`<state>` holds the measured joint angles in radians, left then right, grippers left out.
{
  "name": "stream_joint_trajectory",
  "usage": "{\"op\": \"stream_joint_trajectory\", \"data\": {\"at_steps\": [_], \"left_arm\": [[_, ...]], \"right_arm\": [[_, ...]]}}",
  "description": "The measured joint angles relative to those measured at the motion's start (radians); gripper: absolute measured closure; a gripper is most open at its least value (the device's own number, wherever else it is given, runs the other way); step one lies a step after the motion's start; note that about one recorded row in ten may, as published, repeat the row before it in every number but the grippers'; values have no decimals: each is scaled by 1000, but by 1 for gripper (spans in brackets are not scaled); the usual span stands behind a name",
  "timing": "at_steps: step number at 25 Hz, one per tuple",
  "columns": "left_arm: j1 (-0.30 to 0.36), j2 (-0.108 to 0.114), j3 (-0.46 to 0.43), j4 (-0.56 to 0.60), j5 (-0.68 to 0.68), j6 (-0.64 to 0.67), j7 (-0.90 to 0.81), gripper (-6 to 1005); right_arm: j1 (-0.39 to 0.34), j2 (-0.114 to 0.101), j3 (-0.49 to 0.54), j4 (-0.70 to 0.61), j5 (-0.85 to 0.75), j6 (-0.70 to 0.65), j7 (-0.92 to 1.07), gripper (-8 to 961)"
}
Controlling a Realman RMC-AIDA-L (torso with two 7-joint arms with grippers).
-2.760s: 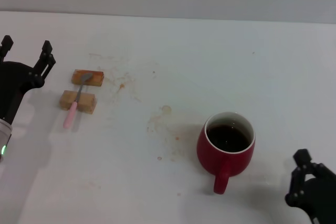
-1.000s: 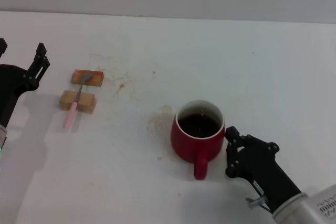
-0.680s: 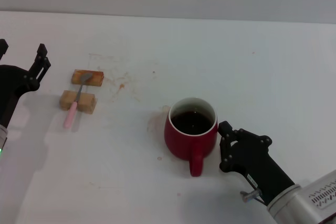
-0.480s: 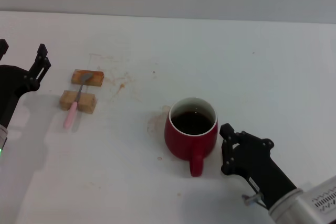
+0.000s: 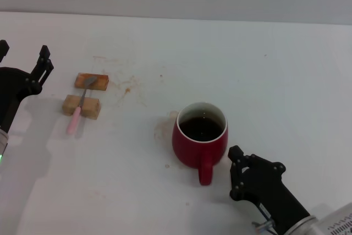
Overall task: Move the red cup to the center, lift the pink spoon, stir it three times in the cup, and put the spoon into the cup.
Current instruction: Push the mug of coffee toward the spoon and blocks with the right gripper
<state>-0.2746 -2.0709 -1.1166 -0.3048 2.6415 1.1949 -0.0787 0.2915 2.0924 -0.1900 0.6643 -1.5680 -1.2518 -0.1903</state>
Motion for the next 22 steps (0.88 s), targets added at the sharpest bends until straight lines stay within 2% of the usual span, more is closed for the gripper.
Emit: {"op": "stream_joint_trajectory", "data": {"at_steps": [22], "left_arm": [[7, -1, 6, 6, 0, 3, -7, 155]], "right_arm": [[119, 0, 42, -31, -12, 77, 6, 953]]}}
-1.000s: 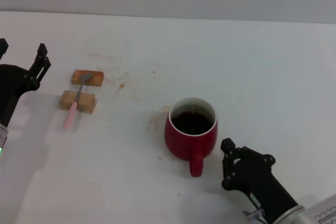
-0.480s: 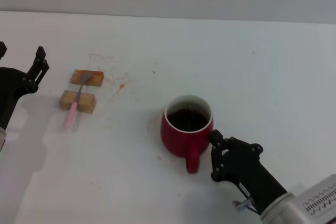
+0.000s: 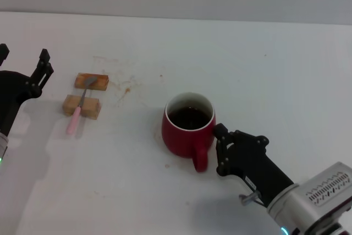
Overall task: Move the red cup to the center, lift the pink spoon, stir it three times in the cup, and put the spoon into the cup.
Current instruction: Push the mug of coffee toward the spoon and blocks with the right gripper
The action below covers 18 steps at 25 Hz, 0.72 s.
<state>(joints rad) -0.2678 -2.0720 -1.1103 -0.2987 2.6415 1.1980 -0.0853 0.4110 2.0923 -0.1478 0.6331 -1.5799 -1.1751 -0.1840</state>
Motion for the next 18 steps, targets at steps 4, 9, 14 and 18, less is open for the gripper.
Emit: {"op": "stream_joint_trajectory", "data": {"at_steps": [4, 9, 14, 18], "left_arm": [[-1, 0, 1, -2, 0, 0, 0, 155], [44, 1, 27, -40, 2, 5, -3, 154], [82, 0, 120, -60, 2, 7, -2, 153], [105, -1, 210, -64, 1, 9, 27, 153]], "right_arm": [[1, 0, 8, -7, 0, -11, 0, 953], [-74, 0, 43, -20, 1, -107, -17, 953], [-174, -1, 111, -60, 8, -201, -18, 953], [-218, -2, 150, -86, 15, -228, -19, 953]]}}
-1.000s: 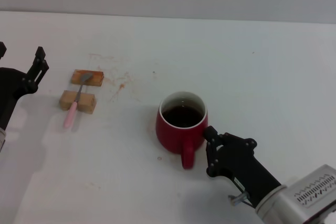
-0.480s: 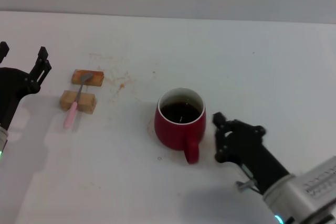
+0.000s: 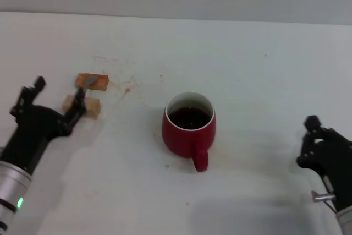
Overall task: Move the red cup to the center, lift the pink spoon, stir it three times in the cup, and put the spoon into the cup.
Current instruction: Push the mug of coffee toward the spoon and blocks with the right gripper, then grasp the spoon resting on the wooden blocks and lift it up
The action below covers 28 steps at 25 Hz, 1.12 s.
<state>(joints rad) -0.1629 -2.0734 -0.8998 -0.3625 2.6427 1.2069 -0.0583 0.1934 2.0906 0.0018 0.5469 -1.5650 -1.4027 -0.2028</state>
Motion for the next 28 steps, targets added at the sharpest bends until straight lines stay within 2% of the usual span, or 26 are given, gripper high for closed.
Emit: {"op": "stream_joint_trajectory", "data": {"at_steps": [4, 15, 28], "left_arm": [[26, -1, 57, 0, 0, -4, 23, 154], [68, -1, 76, 13, -1, -20, 2, 159], [54, -2, 111, 14, -1, -58, 8, 198]], "right_arm": [[-23, -1, 20, -14, 1, -10, 0, 952], [-29, -1, 12, -16, -3, -12, -1, 952], [-27, -2, 12, -13, -7, -13, -1, 952]]}}
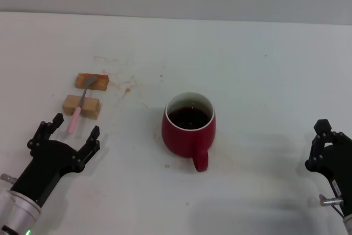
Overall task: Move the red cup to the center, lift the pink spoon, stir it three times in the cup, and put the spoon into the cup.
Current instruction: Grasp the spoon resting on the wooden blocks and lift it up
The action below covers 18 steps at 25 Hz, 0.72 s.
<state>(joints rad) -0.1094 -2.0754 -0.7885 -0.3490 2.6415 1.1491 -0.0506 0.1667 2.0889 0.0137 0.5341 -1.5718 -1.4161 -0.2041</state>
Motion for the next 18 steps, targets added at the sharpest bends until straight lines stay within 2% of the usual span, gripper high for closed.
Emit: {"op": "stream_joint_trajectory", "data": {"at_steps": [18], "left_arm": [[-16, 0, -10, -1, -4, -34, 1, 251]], "right_arm": [[-1, 0, -1, 3, -4, 0, 0, 952]]}}
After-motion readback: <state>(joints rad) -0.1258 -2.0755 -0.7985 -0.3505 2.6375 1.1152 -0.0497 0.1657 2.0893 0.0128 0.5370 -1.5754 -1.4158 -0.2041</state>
